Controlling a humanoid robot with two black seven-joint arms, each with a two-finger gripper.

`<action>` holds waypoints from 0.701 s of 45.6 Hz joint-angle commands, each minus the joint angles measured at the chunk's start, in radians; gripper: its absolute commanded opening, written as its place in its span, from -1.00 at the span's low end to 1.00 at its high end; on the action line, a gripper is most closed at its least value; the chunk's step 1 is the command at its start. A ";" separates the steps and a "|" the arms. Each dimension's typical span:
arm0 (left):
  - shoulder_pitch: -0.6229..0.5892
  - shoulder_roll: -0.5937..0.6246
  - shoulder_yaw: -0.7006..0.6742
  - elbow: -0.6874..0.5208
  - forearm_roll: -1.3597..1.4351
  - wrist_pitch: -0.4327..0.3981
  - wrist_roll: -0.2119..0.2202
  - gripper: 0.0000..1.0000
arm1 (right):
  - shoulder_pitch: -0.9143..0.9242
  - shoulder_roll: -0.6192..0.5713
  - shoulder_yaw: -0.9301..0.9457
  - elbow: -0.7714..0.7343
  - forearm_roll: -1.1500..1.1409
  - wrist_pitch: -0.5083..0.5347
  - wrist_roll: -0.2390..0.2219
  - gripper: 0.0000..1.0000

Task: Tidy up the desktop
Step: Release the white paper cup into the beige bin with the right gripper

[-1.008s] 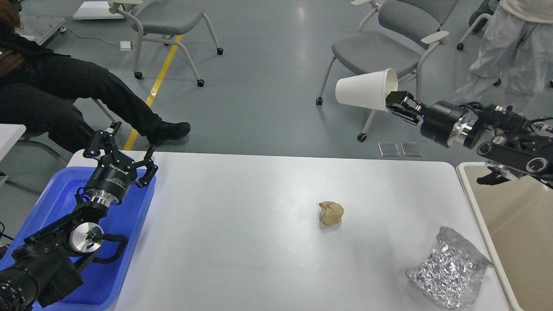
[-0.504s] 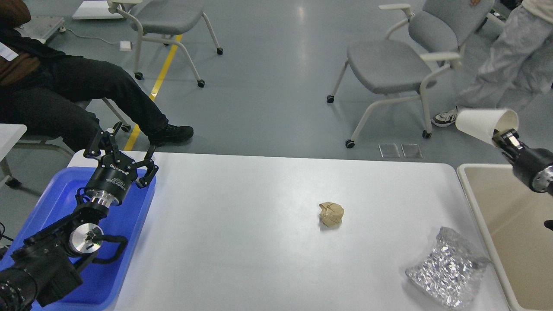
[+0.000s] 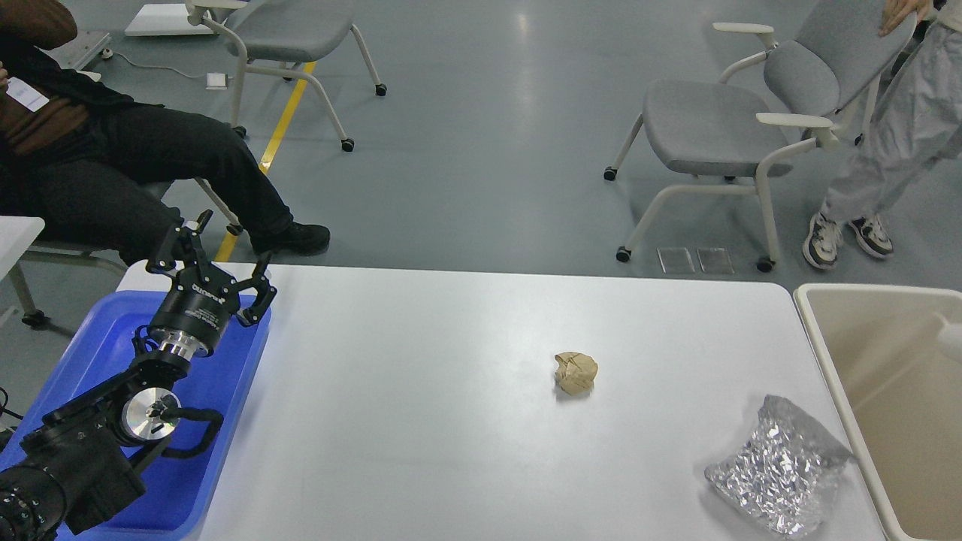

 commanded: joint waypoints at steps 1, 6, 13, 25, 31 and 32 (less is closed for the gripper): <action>0.000 0.000 0.000 0.000 0.000 -0.001 0.000 0.97 | -0.045 0.029 0.028 -0.027 0.016 -0.004 -0.113 -1.00; 0.000 0.000 0.000 0.000 0.000 -0.001 0.000 0.97 | -0.039 0.048 0.028 -0.028 0.014 -0.002 -0.114 -1.00; 0.000 0.000 0.000 0.000 0.000 -0.001 0.000 0.97 | -0.036 0.072 0.027 -0.030 0.008 -0.004 -0.117 -1.00; 0.000 0.000 0.000 0.000 0.000 -0.001 0.000 0.97 | -0.040 0.154 0.027 -0.148 -0.001 -0.087 -0.114 1.00; 0.000 0.000 0.000 0.000 0.000 0.001 0.000 0.97 | -0.032 0.200 0.028 -0.179 -0.001 -0.104 -0.113 1.00; 0.000 0.000 0.000 0.000 0.000 -0.001 0.000 0.97 | -0.032 0.203 0.028 -0.179 -0.001 -0.104 -0.113 1.00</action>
